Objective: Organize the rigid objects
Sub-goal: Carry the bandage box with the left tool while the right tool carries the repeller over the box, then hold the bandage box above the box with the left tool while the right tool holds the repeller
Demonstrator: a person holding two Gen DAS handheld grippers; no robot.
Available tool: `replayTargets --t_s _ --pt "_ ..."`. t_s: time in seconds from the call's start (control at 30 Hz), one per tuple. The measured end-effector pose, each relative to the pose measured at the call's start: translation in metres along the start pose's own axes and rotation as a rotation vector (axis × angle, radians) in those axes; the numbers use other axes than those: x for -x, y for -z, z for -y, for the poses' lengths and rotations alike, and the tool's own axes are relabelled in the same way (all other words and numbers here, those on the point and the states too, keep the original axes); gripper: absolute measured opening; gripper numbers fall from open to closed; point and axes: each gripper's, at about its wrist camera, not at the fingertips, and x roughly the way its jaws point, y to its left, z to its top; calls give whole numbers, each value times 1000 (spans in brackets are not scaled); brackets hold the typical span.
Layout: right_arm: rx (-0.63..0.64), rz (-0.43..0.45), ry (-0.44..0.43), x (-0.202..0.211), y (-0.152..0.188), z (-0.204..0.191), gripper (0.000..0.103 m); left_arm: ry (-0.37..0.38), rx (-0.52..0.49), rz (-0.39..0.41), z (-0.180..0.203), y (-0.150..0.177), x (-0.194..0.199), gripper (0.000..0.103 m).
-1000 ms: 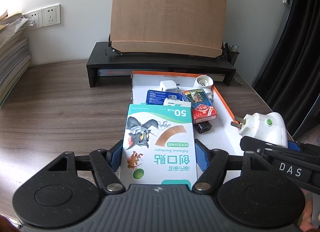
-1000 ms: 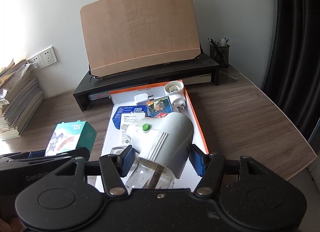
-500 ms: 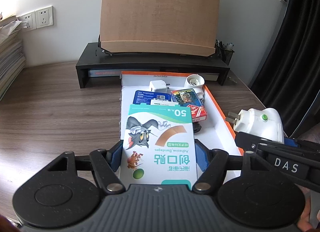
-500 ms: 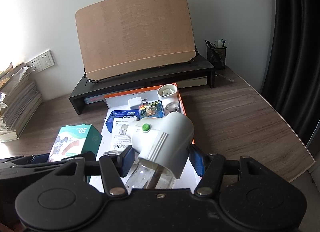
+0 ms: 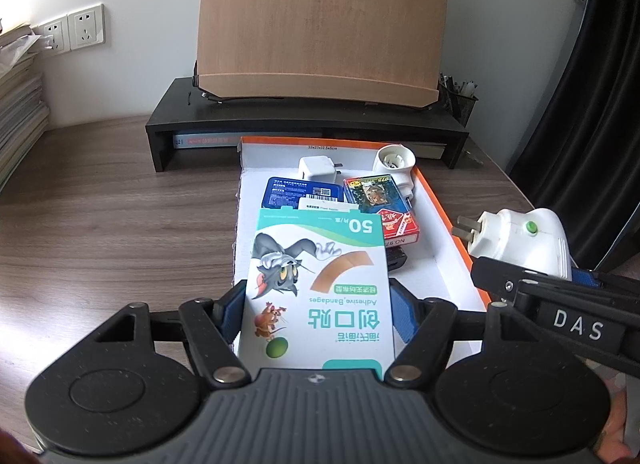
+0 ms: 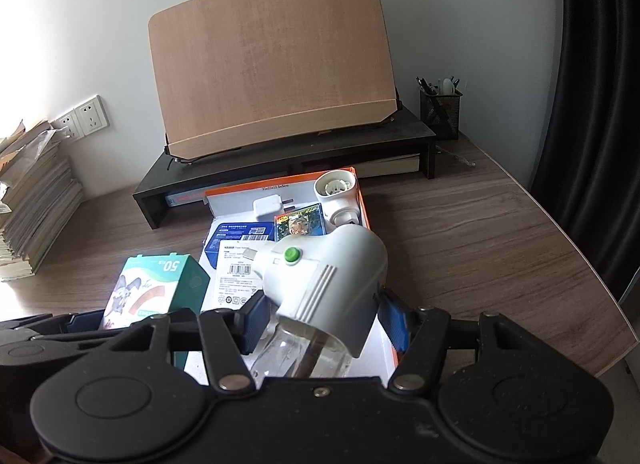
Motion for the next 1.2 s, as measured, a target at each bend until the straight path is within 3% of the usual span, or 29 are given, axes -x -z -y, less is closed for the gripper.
replayTargets --t_s 1.2 --pt "46 -25 -69 -16 -1 19 72 -65 72 -17 8 8 -9 72"
